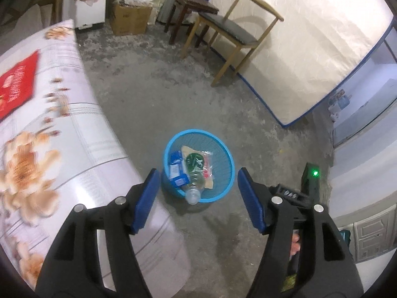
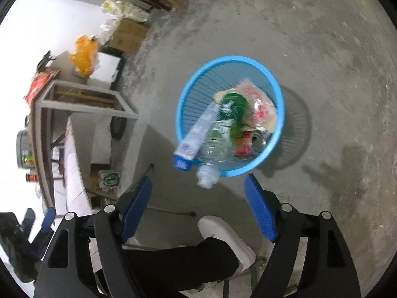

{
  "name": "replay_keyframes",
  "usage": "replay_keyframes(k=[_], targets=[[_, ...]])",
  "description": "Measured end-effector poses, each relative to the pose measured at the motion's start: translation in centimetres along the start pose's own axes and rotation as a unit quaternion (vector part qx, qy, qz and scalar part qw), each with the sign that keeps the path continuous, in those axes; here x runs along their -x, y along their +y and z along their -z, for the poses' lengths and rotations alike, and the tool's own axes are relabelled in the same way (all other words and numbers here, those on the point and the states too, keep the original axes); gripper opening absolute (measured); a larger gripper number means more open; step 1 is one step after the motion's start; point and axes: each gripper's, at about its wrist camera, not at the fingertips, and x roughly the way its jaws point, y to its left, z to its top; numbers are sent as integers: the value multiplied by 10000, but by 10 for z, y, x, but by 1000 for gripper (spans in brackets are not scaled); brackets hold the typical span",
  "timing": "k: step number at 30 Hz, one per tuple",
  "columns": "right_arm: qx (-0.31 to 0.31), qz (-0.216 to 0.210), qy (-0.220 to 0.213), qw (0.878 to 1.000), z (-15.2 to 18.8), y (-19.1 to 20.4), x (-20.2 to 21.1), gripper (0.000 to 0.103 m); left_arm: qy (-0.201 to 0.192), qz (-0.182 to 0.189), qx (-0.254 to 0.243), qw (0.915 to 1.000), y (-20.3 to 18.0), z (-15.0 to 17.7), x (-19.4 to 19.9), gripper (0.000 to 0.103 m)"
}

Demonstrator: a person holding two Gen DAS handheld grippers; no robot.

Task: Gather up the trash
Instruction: 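Return both tools to the table toward the red snack bag and blue wrapper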

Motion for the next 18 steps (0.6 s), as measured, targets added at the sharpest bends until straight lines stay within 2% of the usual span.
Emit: replay_keyframes(k=[4, 7, 11, 14, 18], targets=[[507, -205, -8, 9985, 3, 48, 17, 76, -418, -121, 95, 9990, 30, 14, 47, 63], [1035, -459, -27, 9936, 13, 96, 27, 78, -829, -426, 246, 9953, 65, 29, 88, 64], [1622, -648, 149, 9845, 31, 148, 22, 79, -1232, -940, 563, 9863, 117, 46, 136, 65], [2071, -734, 390, 9748, 49, 188, 11, 79, -1508, -1318, 865, 9759, 159, 59, 170, 68], [2841, -628, 608, 9548, 74, 252, -8, 80, -1692, -1763, 1067, 9638, 205, 58, 203, 69]])
